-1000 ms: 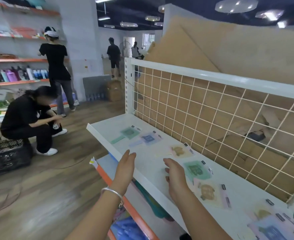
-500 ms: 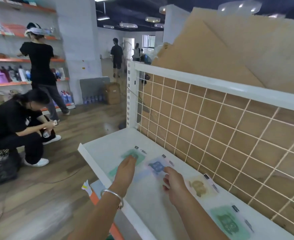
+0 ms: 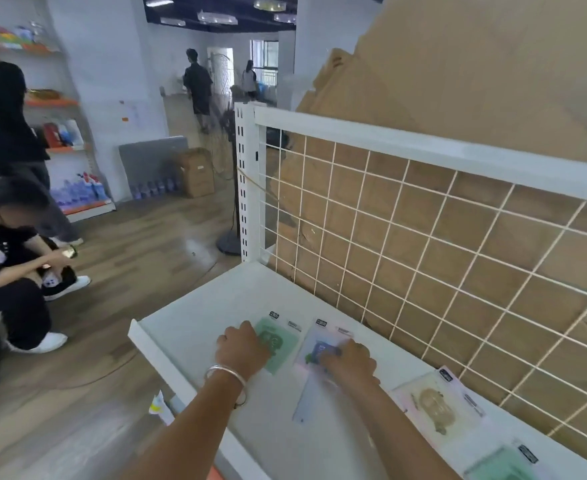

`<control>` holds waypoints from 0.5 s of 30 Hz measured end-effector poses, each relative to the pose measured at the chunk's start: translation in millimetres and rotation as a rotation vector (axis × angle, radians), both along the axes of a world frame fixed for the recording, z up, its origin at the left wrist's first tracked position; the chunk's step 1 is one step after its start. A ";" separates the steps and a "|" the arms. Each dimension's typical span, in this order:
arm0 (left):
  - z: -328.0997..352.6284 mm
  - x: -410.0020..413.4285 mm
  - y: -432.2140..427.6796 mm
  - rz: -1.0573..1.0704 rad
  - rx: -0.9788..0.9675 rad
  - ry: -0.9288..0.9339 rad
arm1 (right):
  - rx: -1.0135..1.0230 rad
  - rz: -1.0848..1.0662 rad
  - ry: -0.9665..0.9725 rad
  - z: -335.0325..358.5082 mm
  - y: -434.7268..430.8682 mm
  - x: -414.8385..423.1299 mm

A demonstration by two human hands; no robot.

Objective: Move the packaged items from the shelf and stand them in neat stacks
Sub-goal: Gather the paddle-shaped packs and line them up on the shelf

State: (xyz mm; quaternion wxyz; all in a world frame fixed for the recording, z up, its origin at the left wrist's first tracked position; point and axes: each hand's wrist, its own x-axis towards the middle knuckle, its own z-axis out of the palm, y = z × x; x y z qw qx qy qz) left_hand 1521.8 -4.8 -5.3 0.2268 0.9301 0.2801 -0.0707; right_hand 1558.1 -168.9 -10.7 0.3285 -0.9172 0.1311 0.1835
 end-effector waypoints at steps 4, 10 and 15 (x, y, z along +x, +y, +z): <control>-2.4 17.4 7.7 -0.110 0.071 0.062 | -0.096 0.061 -0.093 -5.7 9.6 -5.8; -1.5 33.3 27.3 -0.189 -0.129 0.076 | -0.231 0.089 -0.112 -3.5 17.2 -4.3; -1.9 43.8 41.7 -0.240 -0.410 0.098 | -0.164 -0.044 0.020 2.5 5.8 4.6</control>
